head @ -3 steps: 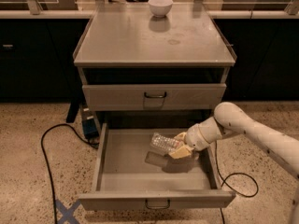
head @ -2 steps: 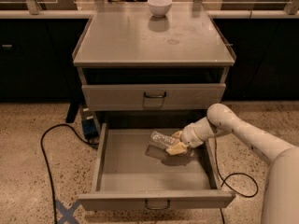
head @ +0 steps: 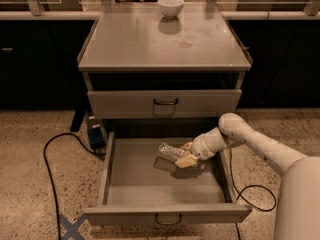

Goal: Place water bottle into middle drawer

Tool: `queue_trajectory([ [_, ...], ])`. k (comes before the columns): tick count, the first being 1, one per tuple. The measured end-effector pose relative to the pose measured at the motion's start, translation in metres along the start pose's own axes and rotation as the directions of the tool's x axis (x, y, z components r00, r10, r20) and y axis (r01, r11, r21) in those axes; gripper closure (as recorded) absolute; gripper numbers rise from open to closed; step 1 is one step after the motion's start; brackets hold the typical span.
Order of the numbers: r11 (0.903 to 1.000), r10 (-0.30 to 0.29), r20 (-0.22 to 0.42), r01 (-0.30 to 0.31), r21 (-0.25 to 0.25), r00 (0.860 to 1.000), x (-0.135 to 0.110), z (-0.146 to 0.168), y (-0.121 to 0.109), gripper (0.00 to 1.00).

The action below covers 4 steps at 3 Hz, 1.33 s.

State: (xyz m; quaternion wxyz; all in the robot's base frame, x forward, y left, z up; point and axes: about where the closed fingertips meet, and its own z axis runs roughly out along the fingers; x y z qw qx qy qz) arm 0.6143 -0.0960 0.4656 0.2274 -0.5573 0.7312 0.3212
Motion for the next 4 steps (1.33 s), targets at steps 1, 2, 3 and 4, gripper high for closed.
queue_trajectory([
  [1, 0.9972, -0.017, 0.02, 0.019, -0.072, 1.0, 0.0, 0.04, 0.0, 1.0],
  [2, 0.9873, -0.037, 0.005, 0.038, -0.154, 0.999, 0.005, 0.083, 0.005, 1.0],
  [3, 0.97, -0.06, -0.042, 0.049, -0.238, 0.997, 0.012, 0.117, 0.013, 1.0],
  [4, 0.9671, -0.056, -0.115, 0.025, -0.253, 0.992, 0.018, 0.135, 0.015, 1.0],
])
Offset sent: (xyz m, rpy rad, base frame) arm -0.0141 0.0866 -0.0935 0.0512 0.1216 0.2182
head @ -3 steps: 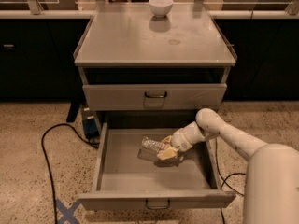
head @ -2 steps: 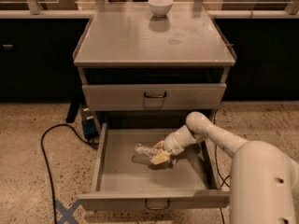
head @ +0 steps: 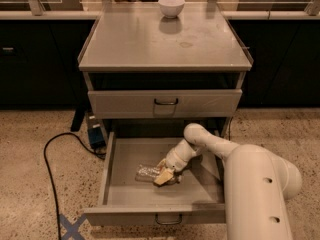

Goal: Place water bottle into middle drawer

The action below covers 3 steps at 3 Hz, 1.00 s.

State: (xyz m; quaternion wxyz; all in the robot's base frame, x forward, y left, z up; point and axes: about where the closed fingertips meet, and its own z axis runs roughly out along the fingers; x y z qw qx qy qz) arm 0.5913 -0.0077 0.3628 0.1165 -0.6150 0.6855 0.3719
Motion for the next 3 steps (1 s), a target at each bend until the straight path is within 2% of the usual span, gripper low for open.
queue_trajectory([
  [1, 1.0, 0.002, -0.002, -0.002, -0.002, 1.0, -0.0002, 0.0012, 0.0001, 0.81],
  [3, 1.0, 0.002, -0.002, -0.002, -0.002, 1.0, -0.0002, 0.0013, 0.0001, 0.35],
])
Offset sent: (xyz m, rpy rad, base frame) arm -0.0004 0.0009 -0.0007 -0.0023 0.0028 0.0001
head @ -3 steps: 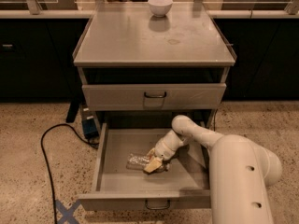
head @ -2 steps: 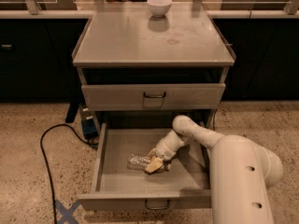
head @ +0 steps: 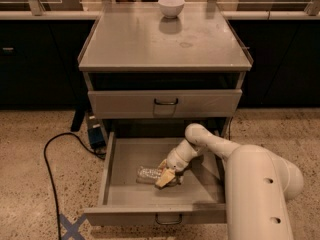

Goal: Place water bottle into middle drawer

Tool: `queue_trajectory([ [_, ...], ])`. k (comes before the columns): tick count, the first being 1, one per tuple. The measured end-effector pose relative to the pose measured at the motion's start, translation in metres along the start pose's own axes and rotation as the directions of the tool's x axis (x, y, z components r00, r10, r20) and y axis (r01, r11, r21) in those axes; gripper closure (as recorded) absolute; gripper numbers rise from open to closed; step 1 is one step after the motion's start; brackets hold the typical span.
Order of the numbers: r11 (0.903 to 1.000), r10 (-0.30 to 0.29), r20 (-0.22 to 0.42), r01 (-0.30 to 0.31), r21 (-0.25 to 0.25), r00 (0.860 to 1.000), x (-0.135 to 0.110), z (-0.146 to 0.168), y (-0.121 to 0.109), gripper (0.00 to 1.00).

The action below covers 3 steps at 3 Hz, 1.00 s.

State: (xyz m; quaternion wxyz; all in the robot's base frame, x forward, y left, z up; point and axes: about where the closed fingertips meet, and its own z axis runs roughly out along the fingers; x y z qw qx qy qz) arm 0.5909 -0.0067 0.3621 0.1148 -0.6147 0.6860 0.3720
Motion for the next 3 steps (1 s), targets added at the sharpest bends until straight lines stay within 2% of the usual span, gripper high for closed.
queue_trajectory([
  [1, 1.0, 0.0, 0.0, 0.0, 0.0, 1.0, 0.0, 0.0, 0.0, 0.12],
  [2, 1.0, 0.0, 0.0, 0.0, 0.0, 1.0, 0.0, 0.0001, 0.0, 0.0],
  [3, 1.0, 0.0, 0.0, 0.0, 0.0, 1.0, 0.0, 0.0001, 0.0, 0.0],
])
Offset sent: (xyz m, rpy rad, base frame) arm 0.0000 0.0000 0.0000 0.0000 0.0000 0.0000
